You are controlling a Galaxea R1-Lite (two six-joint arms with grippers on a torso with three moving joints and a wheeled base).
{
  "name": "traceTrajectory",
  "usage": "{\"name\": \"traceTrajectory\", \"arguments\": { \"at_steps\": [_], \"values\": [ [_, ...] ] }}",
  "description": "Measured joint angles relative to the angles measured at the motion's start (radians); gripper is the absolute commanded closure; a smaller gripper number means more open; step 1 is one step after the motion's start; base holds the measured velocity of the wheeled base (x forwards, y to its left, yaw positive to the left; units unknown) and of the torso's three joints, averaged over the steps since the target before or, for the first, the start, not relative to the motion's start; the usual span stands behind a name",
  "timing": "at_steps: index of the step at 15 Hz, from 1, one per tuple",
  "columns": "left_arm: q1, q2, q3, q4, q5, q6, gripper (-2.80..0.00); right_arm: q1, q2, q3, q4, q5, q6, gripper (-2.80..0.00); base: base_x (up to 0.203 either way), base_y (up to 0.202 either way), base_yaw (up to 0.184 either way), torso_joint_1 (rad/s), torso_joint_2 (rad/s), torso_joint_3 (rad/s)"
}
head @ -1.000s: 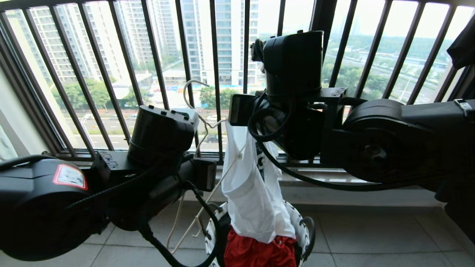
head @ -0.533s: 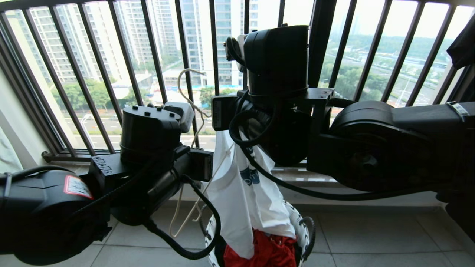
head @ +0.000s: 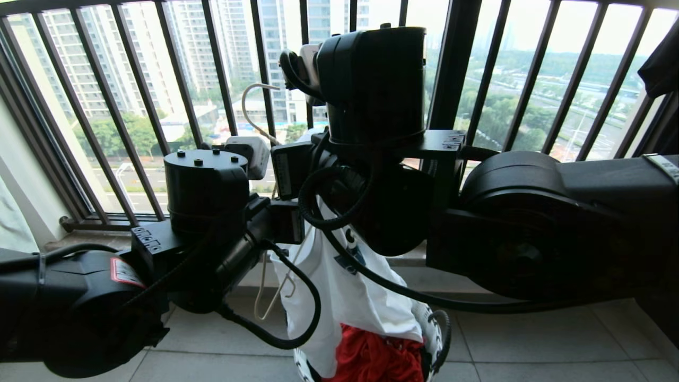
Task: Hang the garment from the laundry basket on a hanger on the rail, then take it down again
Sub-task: Hang the clothes on the clothes rack
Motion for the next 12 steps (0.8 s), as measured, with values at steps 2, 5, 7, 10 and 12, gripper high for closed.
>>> {"name": "traceTrajectory", "arguments": {
  "at_steps": [2, 5, 7, 10, 12],
  "values": [
    [0.000, 0.017, 0.013, -0.077, 0.000, 0.001, 0.00, 0.009, 0.000, 0.000, -0.030, 0.000, -0.027, 0.00, 0.000, 0.000, 0.000, 0.000, 0.00, 0.000],
    [0.000, 0.039, 0.025, -0.143, -0.004, 0.001, 0.00, 0.024, 0.000, 0.000, -0.040, 0.000, -0.059, 0.00, 0.000, 0.000, 0.000, 0.000, 0.00, 0.000],
    [0.000, 0.052, 0.031, -0.207, -0.013, 0.001, 0.00, 0.032, 0.000, 0.000, -0.041, -0.001, -0.064, 0.00, 0.000, 0.000, 0.000, 0.000, 0.00, 0.000],
    [0.018, 0.063, 0.032, -0.243, -0.014, 0.003, 0.00, 0.039, -0.001, 0.008, -0.040, -0.003, -0.065, 0.00, 0.000, 0.000, 0.000, 0.000, 0.00, 0.000],
    [0.032, 0.064, 0.028, -0.245, -0.014, 0.002, 0.00, 0.042, -0.004, 0.013, -0.041, -0.005, -0.065, 0.00, 0.000, 0.000, 0.000, 0.000, 0.00, 0.000]
  ]
}}
